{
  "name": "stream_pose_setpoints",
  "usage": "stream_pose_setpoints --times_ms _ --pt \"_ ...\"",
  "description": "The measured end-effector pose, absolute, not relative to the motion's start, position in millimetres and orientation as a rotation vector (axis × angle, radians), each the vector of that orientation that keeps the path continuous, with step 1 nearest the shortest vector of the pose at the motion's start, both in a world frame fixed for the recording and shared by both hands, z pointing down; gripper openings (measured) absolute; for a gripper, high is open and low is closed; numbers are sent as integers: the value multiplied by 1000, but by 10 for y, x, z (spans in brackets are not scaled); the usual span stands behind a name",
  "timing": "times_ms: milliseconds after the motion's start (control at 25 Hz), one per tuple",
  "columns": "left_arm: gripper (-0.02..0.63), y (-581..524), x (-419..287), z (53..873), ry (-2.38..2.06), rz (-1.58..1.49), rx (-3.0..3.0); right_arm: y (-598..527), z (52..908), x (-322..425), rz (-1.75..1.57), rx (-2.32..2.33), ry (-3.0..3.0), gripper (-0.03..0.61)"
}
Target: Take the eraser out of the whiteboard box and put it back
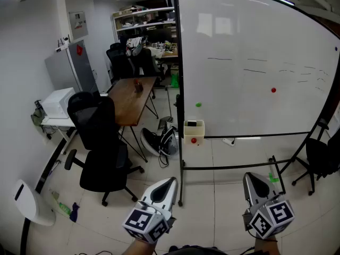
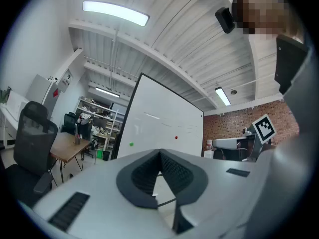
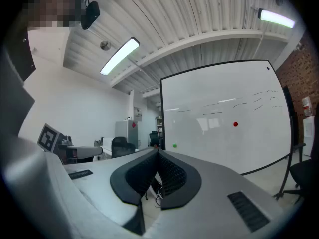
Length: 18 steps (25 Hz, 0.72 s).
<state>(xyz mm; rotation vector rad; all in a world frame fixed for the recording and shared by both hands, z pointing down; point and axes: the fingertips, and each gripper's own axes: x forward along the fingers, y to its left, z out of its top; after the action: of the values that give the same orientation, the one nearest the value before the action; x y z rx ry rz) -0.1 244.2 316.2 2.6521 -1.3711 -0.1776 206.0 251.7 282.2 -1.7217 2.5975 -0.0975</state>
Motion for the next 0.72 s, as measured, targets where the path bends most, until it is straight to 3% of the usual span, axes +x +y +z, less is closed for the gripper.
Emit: stream_pose_setpoints --times_ms 480,720 --pt "28 1798 -590 3342 -1290 -168 2649 1891 2927 1421 -113 -1776 2583 14" --pt "28 1334 -523 3371 -1328 -178 2636 1411 2948 1422 -122 -1721 2609 14"
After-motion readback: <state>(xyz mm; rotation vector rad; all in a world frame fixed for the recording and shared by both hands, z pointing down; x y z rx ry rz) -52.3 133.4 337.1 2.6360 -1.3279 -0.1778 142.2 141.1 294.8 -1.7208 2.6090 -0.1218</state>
